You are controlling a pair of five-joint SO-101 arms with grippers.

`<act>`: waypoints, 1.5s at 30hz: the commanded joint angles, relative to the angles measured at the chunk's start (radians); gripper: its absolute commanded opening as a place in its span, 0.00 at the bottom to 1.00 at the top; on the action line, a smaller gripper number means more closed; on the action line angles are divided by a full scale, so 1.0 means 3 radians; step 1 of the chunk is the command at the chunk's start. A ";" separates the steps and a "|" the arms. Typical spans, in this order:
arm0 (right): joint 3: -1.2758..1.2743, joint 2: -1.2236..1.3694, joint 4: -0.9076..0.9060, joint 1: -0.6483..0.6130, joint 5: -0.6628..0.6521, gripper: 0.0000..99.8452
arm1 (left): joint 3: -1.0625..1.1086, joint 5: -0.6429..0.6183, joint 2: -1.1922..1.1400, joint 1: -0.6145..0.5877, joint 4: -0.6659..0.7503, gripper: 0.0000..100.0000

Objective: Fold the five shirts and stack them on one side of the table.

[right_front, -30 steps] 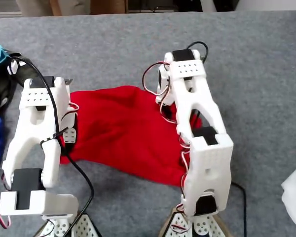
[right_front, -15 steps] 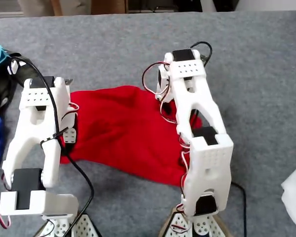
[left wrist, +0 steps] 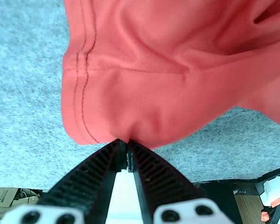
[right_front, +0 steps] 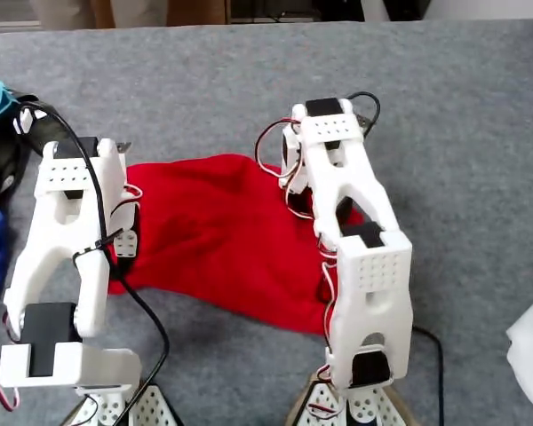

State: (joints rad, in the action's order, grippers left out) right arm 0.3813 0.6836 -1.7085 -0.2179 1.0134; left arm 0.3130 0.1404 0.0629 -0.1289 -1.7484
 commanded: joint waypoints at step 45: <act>0.4289 -0.0340 0.0491 0.0719 -0.1453 0.01 | -0.3463 -0.1069 0.0136 -0.0235 -0.0015 0.02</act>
State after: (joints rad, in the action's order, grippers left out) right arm 1.6118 0.6682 -1.6487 -0.0460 0.5961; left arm -0.5800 -0.1373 0.0629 -0.1887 -1.7484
